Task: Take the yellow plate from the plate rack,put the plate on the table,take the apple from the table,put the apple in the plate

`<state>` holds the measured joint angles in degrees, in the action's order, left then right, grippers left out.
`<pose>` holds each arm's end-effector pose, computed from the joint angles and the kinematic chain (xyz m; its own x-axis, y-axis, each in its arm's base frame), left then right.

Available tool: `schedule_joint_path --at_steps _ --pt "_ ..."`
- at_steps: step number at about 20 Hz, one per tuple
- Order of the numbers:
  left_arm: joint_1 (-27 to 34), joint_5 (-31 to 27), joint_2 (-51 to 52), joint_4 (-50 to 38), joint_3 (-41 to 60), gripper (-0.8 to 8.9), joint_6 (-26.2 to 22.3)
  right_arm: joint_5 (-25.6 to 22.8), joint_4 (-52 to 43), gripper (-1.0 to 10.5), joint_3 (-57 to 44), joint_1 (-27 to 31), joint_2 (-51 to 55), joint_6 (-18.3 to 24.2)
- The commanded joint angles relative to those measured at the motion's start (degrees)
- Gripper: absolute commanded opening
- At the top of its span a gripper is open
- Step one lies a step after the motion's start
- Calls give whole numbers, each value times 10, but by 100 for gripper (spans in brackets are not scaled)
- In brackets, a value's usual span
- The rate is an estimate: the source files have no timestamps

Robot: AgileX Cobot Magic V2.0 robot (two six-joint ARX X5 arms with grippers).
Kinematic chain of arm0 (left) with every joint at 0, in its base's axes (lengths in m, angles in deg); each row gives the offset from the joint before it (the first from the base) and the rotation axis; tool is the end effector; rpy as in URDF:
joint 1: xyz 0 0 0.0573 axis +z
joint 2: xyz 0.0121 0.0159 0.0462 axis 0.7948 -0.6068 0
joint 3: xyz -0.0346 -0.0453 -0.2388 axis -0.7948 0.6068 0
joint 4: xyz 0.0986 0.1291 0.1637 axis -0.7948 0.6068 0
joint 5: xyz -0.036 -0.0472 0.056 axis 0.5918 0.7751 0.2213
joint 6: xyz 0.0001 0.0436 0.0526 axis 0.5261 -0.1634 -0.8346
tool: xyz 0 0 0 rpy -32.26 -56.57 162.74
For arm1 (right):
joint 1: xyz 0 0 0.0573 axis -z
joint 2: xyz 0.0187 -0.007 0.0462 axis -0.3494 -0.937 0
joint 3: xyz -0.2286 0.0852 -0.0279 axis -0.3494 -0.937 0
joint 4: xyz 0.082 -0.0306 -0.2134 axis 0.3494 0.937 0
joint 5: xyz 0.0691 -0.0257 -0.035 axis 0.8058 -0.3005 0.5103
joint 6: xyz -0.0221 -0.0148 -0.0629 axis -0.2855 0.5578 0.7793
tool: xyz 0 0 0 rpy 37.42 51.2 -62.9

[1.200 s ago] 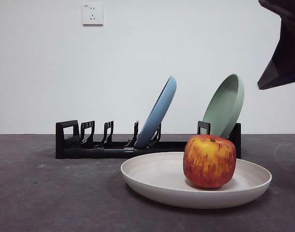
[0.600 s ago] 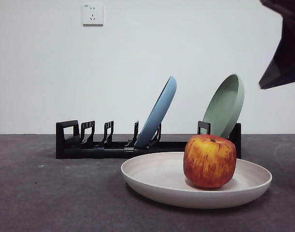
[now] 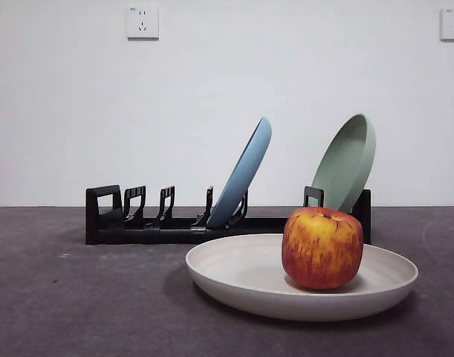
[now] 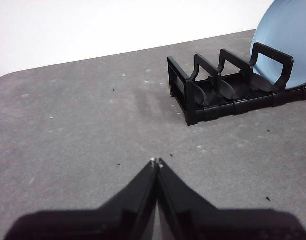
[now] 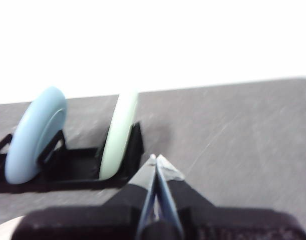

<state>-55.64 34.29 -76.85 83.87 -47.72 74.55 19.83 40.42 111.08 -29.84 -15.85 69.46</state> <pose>0.1125 -0.0087 0.1476 0.9784 -0.1061 -0.1771 0.1265 0.9861 0.1081 0.0997 0.0118 0.2407 0.9943 0.0727 -0.0783 -0.0687 0.9962 0.0528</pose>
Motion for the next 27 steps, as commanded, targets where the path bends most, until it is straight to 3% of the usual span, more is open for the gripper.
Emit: schedule_joint_path --at_steps 1,4,11,27 --pt "1 0 2 2 7 -3 2 45 -36 -16 -40 30 33 50" --pt "1 0 2 2 7 -3 2 67 -75 -16 -86 45 58 61" --pt "1 0 2 2 7 -3 2 67 -112 -16 -174 45 93 57" --pt "1 0 2 2 7 -3 2 68 -65 -16 -214 44 93 1"
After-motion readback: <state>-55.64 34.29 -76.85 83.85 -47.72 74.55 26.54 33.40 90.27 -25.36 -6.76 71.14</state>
